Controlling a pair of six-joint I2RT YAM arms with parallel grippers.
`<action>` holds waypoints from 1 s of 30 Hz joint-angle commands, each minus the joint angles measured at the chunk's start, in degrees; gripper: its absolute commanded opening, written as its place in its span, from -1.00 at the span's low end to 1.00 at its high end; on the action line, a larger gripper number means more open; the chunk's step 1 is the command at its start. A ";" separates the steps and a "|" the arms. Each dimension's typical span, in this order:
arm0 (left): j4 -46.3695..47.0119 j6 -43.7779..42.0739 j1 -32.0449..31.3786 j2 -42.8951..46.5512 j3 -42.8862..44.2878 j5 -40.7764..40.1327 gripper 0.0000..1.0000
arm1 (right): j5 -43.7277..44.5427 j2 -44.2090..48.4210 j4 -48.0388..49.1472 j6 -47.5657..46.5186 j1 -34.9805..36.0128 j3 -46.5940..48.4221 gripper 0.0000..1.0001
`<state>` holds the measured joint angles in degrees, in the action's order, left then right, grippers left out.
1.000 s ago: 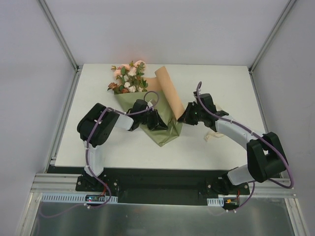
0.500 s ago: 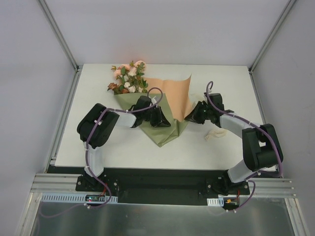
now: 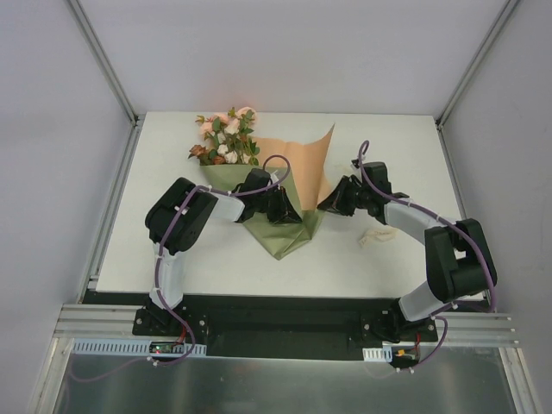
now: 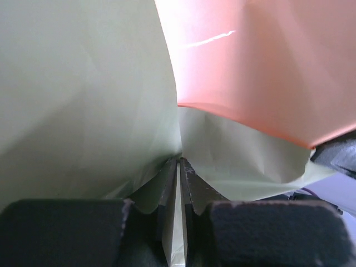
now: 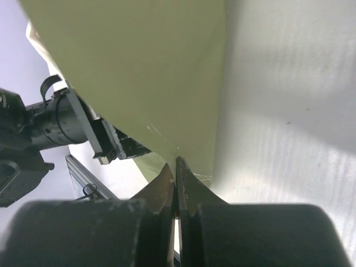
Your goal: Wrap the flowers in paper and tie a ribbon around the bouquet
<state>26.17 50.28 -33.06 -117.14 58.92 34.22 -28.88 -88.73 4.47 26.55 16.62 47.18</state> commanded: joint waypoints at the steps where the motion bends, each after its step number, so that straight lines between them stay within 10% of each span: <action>1: -2.18 -2.38 -0.34 -1.07 -0.38 -2.05 -0.87 | -3.89 0.58 1.68 -1.49 3.40 3.27 -0.99; 30: -2.36 -4.23 -1.75 3.68 -4.51 0.42 -0.85 | -3.55 -1.80 0.90 -3.43 4.90 4.41 -0.99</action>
<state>22.65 45.84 -34.54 -112.86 55.55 35.38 -30.92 -91.29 3.97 24.12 18.92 50.15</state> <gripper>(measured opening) 0.080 0.008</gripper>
